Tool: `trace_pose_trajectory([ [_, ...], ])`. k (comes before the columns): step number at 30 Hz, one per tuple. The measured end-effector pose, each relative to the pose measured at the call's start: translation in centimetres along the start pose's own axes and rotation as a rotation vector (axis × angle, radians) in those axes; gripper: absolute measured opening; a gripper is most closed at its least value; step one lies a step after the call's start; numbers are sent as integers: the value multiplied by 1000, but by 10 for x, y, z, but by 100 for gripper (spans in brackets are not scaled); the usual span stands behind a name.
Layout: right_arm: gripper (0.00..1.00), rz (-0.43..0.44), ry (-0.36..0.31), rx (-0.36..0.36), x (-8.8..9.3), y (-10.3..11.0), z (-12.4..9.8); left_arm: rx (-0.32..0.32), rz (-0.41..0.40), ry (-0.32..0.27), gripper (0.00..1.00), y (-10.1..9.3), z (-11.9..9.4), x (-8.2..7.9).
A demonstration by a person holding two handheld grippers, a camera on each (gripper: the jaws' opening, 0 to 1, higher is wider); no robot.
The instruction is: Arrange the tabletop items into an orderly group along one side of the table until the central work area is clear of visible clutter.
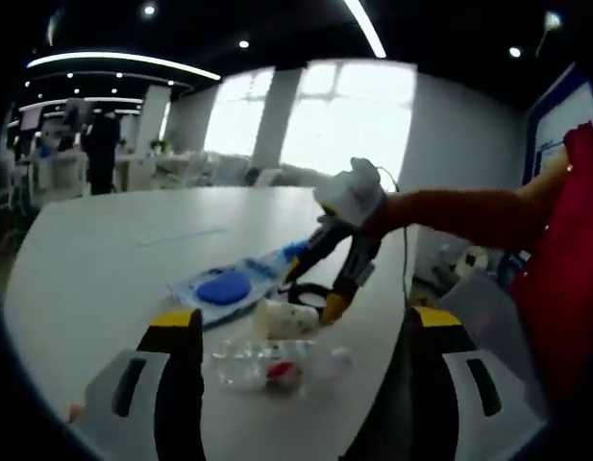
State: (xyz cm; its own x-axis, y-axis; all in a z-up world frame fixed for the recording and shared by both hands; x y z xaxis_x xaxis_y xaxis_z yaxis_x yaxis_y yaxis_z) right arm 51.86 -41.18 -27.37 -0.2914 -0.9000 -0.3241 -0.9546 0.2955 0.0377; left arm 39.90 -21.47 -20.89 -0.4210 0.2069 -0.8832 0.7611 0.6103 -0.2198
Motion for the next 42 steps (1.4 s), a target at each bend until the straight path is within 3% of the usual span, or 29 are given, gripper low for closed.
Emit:
trace_pose_trajectory([
  [10, 59, 10, 32, -34, -9, -8, 16, 60, 46, -18, 86, -15, 3, 3],
  [26, 54, 21, 83, -78, -12, -15, 33, 60, 36, -32, 86, -13, 3, 3],
  [42, 41, 37, 133, -119, -6, -15, 43, 53, 25, -40, 86, -11, 1, 3],
])
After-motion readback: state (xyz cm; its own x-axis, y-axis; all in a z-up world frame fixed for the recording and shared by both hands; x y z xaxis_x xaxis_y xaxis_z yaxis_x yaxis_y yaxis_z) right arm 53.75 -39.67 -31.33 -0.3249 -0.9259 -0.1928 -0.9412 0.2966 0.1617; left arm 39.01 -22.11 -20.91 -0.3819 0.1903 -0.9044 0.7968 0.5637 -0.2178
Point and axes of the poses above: the point that each gripper's makers call its tool centre point, and the gripper's own axes: z roughly forward along the fingers, y roughly to its left, x roughly out of its underside, the point moved 8 cm from there along -z, roughly backward along the fingers, and after that the axes turned 13 degrees about y, right-handed, at the moved point
